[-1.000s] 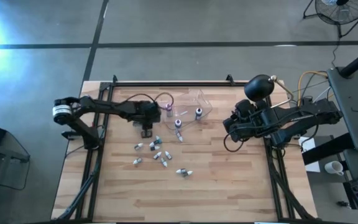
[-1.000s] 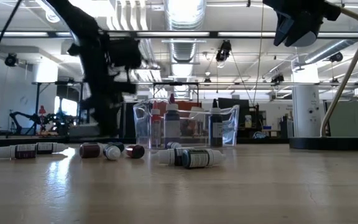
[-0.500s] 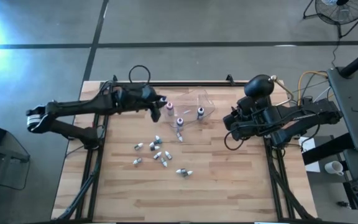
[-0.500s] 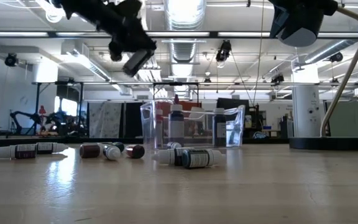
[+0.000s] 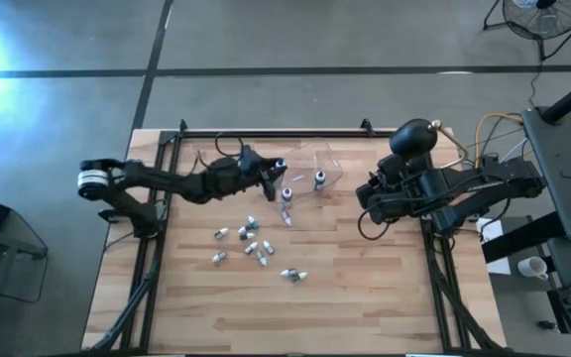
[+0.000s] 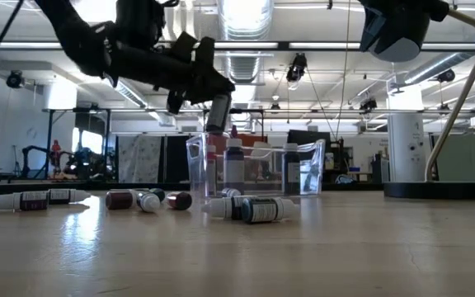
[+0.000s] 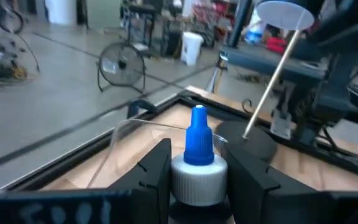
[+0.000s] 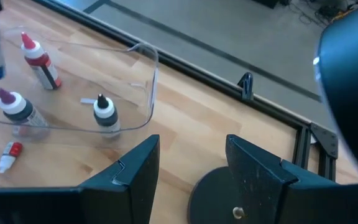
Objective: Pick & Place food coloring
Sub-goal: Put the large blue food coloring bottle into the transparent bin
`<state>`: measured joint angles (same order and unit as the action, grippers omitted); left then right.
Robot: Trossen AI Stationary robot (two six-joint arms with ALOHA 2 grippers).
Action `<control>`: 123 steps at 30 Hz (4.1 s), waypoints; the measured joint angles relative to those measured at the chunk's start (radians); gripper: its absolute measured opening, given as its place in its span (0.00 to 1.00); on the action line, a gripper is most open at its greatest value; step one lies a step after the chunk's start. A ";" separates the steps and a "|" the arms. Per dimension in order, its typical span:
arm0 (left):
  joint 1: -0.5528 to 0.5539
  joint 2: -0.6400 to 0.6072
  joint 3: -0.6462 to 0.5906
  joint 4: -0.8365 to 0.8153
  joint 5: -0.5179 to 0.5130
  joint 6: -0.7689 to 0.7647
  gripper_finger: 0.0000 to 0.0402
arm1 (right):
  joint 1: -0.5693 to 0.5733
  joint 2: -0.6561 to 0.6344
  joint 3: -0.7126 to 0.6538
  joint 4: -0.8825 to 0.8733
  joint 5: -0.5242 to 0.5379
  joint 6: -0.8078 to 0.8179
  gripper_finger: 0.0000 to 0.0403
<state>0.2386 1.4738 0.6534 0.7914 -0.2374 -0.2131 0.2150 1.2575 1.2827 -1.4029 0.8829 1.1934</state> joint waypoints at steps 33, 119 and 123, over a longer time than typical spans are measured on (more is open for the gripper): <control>-0.060 0.126 -0.168 0.140 -0.186 -0.021 0.28 | -0.074 0.000 0.000 -0.003 -0.076 -0.158 0.44; 0.171 0.740 1.551 -1.805 0.327 0.203 0.44 | -0.029 -0.085 -0.014 -0.053 -0.134 0.086 0.44; 0.163 0.854 1.650 -1.912 0.294 0.220 0.44 | -0.015 -0.108 -0.038 -0.090 -0.134 0.139 0.44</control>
<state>0.4019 2.3274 2.3029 -1.1205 0.0563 0.0073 0.1998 1.1494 1.2451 -1.4932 0.7485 1.3326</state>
